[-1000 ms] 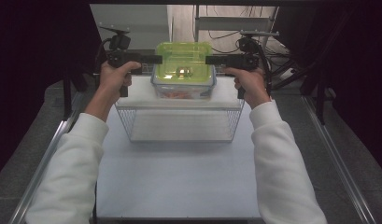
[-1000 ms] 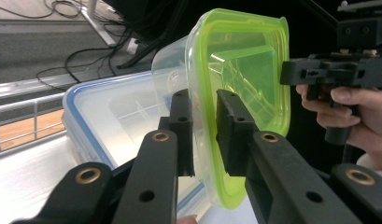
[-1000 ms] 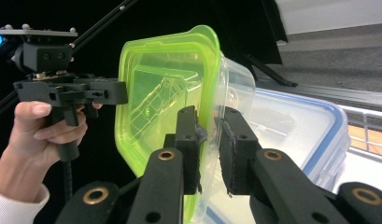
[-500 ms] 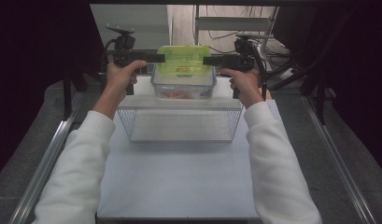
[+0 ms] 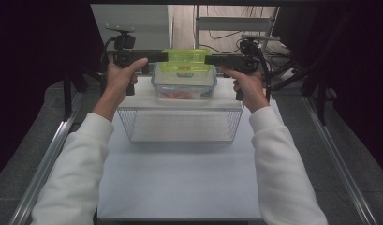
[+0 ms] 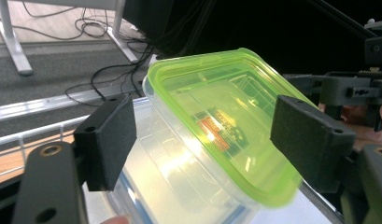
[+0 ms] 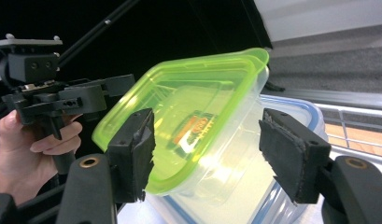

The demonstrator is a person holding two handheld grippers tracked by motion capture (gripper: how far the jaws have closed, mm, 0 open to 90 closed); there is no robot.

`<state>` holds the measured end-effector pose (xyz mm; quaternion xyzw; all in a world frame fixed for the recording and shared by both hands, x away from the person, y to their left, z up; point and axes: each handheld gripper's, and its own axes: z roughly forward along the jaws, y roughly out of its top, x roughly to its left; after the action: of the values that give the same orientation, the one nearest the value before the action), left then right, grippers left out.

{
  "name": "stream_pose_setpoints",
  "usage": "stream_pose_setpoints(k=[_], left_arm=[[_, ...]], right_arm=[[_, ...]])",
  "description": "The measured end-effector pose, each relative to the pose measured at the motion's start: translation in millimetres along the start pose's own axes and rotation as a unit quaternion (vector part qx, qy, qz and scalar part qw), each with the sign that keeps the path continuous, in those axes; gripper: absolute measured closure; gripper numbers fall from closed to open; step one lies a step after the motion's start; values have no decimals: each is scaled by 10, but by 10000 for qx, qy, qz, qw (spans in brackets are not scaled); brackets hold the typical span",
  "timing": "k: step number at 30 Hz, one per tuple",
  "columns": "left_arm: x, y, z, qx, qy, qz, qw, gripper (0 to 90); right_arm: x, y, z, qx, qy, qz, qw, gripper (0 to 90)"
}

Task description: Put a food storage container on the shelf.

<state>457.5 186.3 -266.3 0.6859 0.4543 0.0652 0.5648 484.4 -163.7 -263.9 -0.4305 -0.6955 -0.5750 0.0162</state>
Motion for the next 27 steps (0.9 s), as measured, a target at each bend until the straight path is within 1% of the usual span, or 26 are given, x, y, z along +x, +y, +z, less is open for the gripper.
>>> stream_pose_setpoints(k=[3, 4, 5, 8, 9, 10, 11, 14, 15, 16, 17, 19, 23, 24, 25, 26, 27], left_arm=[[-18, -9, -110, -44, -28, 90, 9999, 192], [-27, -14, -136, -59, -47, 83, 9999, 186], [-38, -21, -170, -53, -55, 103, 9999, 186], [-73, -55, -257, -7, -57, 195, 9998, 186], [-83, -72, -282, -16, -96, 196, 9998, 186], [-100, -112, -334, -24, -138, 205, 9997, 186], [-100, -112, -334, -24, -138, 205, 9997, 186], [-132, -194, -402, 4, -184, 251, 9995, 186], [-148, -229, -429, 9, -183, 279, 9994, 186], [-164, -278, -467, 15, -216, 302, 9993, 187], [-176, -312, -490, 15, -241, 313, 9992, 187], [-208, -404, -550, 43, -271, 376, 9989, 190], [-245, -631, -662, 95, -411, 448, 9981, 195], [-255, -765, -710, 162, -485, 447, 9977, 197], [-258, -835, -733, 195, -511, 454, 9975, 198], [-258, -835, -733, 195, -511, 454, 9975, 198], [-261, -908, -757, 218, -544, 444, 9973, 198]], right_arm=[[33, 1, -86, 1, 0, -78, 10000, 352], [48, -6, -139, -26, 3, -121, 9999, 351], [48, -6, -139, -26, 3, -121, 9999, 351], [67, -39, -235, -26, 38, -192, 9998, 354], [69, -48, -259, -11, 49, -213, 9998, 357], [73, -77, -319, -15, 87, -275, 9996, 358], [73, -77, -319, -15, 87, -275, 9996, 358], [81, -136, -416, -28, 118, -356, 9993, 358], [84, -154, -441, -28, 124, -376, 9992, 358], [93, -227, -514, -21, 210, -441, 9988, 357], [93, -227, -514, -21, 210, -441, 9988, 357], [93, -309, -580, -31, 253, -524, 9983, 357], [89, -491, -695, 51, 257, -652, 9975, 356], [100, -602, -752, 110, 229, -741, 9969, 353], [113, -660, -778, 164, 205, -817, 9963, 352], [113, -660, -778, 164, 205, -817, 9963, 352], [125, -722, -806, 219, 201, -925, 9953, 351]])
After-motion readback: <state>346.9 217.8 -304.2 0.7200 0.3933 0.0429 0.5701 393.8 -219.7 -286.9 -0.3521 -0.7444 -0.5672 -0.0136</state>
